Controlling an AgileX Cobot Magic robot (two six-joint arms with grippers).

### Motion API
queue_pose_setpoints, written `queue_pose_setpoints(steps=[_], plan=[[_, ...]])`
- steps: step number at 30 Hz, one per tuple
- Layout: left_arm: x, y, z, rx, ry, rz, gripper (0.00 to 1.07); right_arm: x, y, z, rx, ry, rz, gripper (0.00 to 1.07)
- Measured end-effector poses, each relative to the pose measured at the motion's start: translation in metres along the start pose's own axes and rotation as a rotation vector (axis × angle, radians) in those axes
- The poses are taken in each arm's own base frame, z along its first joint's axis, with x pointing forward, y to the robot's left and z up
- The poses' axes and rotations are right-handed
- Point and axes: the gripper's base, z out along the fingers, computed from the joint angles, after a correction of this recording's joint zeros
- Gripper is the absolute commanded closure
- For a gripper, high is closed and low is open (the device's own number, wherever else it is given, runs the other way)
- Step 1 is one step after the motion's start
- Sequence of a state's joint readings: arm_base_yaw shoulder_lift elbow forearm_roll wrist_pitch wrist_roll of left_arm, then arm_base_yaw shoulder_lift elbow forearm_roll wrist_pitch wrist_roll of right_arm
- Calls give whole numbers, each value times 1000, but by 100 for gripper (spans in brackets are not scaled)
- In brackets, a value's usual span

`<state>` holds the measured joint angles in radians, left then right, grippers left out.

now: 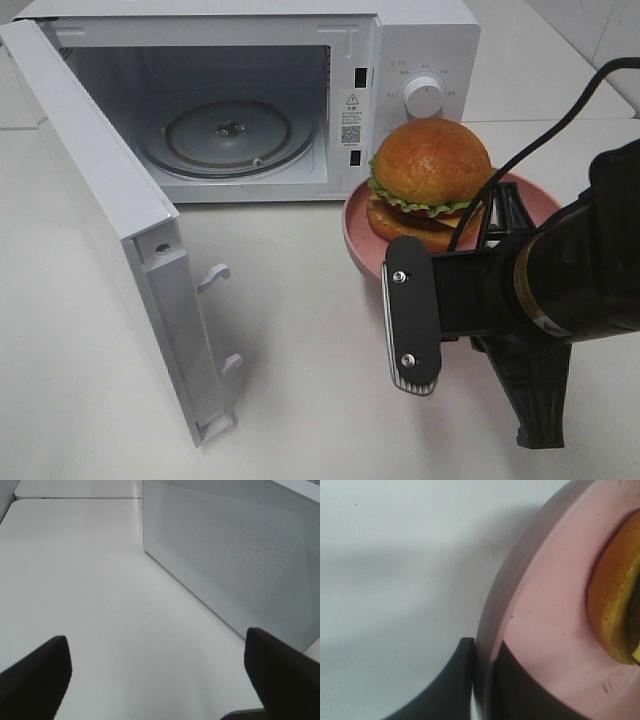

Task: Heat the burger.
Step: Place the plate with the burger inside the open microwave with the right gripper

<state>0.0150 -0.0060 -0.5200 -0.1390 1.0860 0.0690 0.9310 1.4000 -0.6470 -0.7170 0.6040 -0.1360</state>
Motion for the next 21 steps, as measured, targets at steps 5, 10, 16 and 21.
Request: queue_pose_setpoints(steps=[5, 10, 16, 21], plan=[[0, 0, 0, 0, 0, 0, 20, -3, 0, 0, 7, -32, -106, 103], [0, 0, 0, 0, 0, 0, 20, -9, -1, 0, 26, -98, -220, 103], [0, 0, 0, 0, 0, 0, 20, -16, -3, -1, 51, -168, -267, 103], [0, 0, 0, 0, 0, 0, 20, -17, -3, -2, 56, -180, -285, 105]])
